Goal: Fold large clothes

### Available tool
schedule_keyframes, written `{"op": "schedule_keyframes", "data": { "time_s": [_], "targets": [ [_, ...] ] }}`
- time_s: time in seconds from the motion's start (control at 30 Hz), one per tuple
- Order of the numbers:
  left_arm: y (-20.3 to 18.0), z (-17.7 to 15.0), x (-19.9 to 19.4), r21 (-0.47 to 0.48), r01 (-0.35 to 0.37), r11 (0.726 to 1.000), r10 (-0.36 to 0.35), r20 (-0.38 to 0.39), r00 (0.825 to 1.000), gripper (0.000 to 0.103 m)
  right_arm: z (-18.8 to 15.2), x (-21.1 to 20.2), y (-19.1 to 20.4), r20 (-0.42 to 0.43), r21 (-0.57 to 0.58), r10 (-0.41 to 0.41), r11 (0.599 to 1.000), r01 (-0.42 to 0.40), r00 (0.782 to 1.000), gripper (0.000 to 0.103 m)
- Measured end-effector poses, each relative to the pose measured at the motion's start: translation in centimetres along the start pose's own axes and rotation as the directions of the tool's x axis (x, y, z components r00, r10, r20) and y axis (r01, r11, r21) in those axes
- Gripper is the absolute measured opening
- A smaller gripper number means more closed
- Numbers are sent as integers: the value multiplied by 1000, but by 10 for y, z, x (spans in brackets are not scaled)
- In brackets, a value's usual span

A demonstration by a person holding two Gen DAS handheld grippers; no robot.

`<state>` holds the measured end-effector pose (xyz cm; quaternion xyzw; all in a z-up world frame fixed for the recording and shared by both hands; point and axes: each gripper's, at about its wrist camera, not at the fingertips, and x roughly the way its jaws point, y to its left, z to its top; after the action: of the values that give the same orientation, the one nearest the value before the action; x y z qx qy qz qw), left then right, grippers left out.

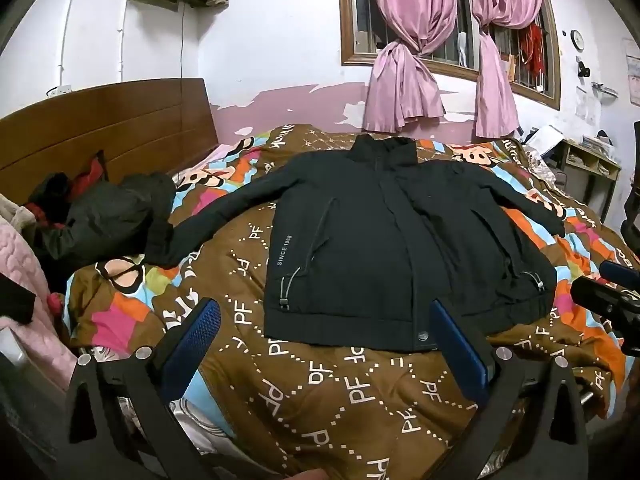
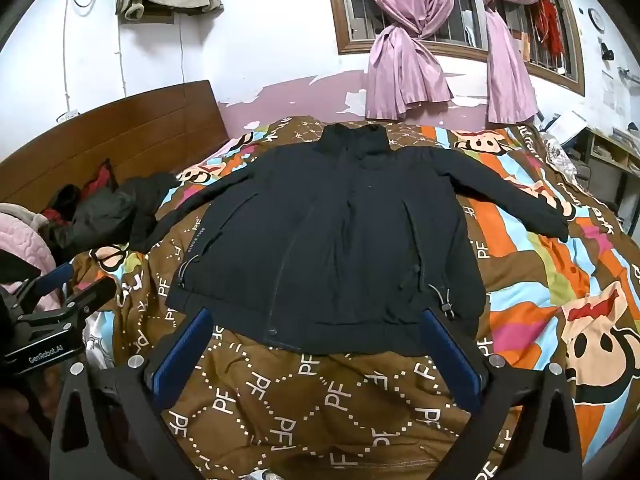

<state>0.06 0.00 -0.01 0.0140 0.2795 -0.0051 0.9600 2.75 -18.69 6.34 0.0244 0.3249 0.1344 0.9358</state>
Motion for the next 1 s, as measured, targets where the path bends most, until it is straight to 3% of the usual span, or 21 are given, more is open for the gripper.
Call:
{"op": "schedule_keyframes", "data": {
  "time_s": [1.0],
  "targets": [
    [-3, 5, -5, 15, -11, 1000, 10, 30, 1000, 102, 2, -2, 6, 1, 6, -4, 1000, 4, 1000, 103]
  ]
}}
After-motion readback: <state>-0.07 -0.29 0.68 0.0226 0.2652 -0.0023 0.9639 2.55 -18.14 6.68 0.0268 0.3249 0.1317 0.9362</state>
